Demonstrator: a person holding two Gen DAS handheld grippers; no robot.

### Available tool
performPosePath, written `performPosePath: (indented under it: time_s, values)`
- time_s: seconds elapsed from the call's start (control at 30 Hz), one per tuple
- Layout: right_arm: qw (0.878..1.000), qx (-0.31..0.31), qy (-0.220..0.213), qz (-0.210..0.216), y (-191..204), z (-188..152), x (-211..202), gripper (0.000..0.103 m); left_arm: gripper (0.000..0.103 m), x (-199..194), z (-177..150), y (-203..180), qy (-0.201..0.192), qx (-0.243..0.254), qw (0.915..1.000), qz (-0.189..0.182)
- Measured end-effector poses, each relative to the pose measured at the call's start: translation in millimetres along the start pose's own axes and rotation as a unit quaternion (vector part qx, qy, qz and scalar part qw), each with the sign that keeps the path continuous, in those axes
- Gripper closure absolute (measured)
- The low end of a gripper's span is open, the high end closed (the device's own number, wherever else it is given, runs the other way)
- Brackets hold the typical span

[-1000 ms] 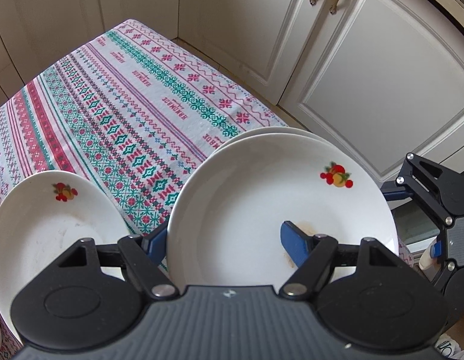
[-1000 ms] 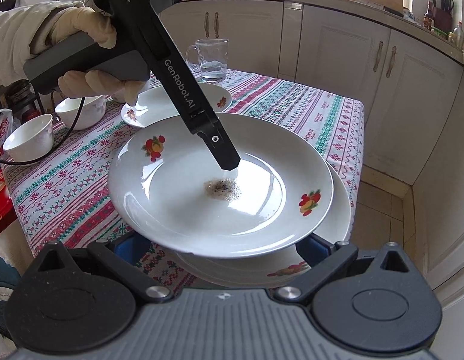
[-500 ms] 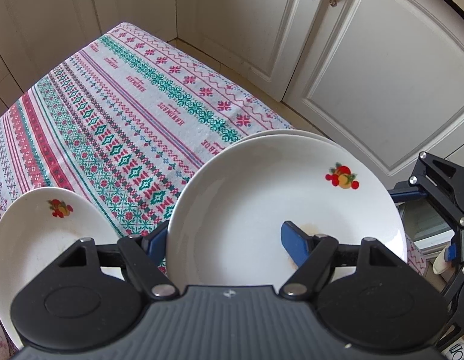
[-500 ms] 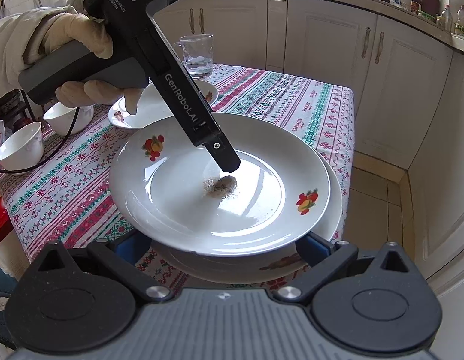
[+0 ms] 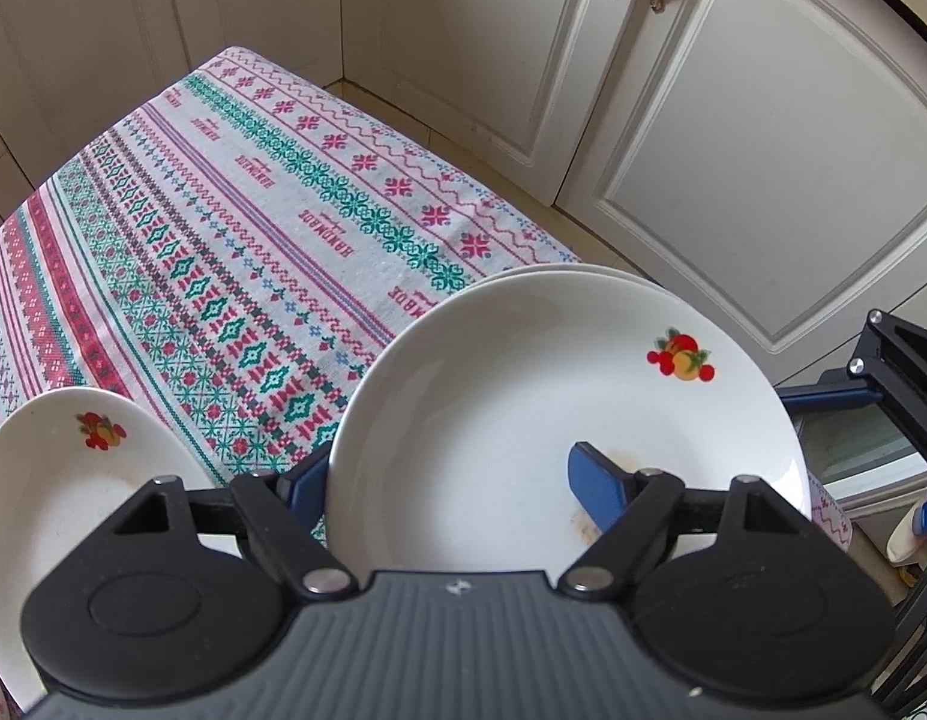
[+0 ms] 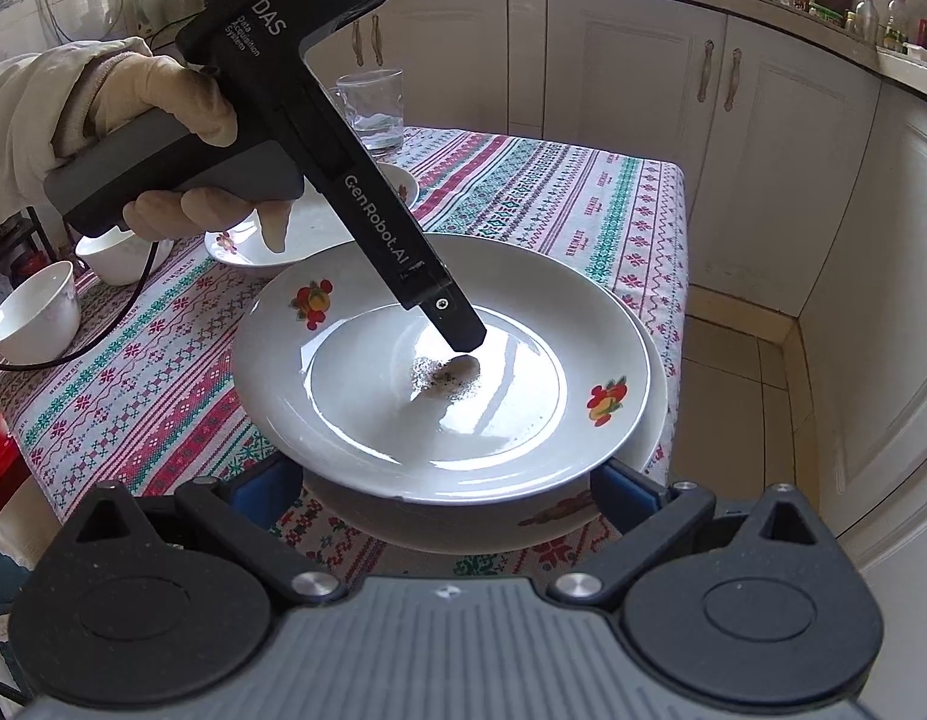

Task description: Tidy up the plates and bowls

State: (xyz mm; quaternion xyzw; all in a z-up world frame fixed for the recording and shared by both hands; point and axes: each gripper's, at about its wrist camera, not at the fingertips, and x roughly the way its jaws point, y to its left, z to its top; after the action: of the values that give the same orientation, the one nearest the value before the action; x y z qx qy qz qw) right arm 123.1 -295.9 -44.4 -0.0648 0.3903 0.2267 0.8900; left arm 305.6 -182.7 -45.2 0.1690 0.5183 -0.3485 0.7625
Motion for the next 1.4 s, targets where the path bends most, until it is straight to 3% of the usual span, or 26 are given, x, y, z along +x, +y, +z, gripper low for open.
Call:
performPosePath:
  time_s: [0.23,0.5,0.63,0.7,0.9,1.07,1.23,1.4]
  values:
    - [1.0,0.003,-0.005,-0.017,2.6,-4.9,-7.2,0.0,0.021,-1.7,-2.6,-4.5,-0.013,0.005,0.9999,0.005]
    - [0.998,0.018,-0.026,-0.053,13.6,-2.3,-15.8,0.0,0.014,-46.2,-24.4,-5.1,-0.095,-0.003,0.9945,0.043]
    - [0.995,0.023,-0.044,-0.086,24.5,-0.2,-21.6,0.0,0.014,-73.8,-46.6,-5.4,-0.14,-0.021,0.9869,0.078]
    - [0.993,0.019,-0.056,-0.101,32.1,1.2,-25.7,0.0,0.009,-86.7,-61.2,-6.7,-0.157,-0.028,0.9824,0.097]
    - [0.99,0.005,-0.09,-0.106,60.5,7.9,-37.8,0.0,0.006,-121.3,-112.5,-14.0,-0.196,-0.06,0.9691,0.137]
    - [0.988,-0.002,-0.113,-0.106,86.4,8.7,-45.7,0.0,0.006,-135.1,-151.0,-19.7,-0.206,-0.09,0.9601,0.166]
    - [0.989,-0.006,-0.114,-0.091,102.5,7.3,-48.9,0.0,0.006,-137.6,-186.8,-23.5,-0.219,-0.126,0.9453,0.207]
    - [0.989,-0.016,-0.114,-0.088,115.2,7.2,-50.6,0.0,0.006,-129.4,-210.1,-20.9,-0.213,-0.175,0.9364,0.218]
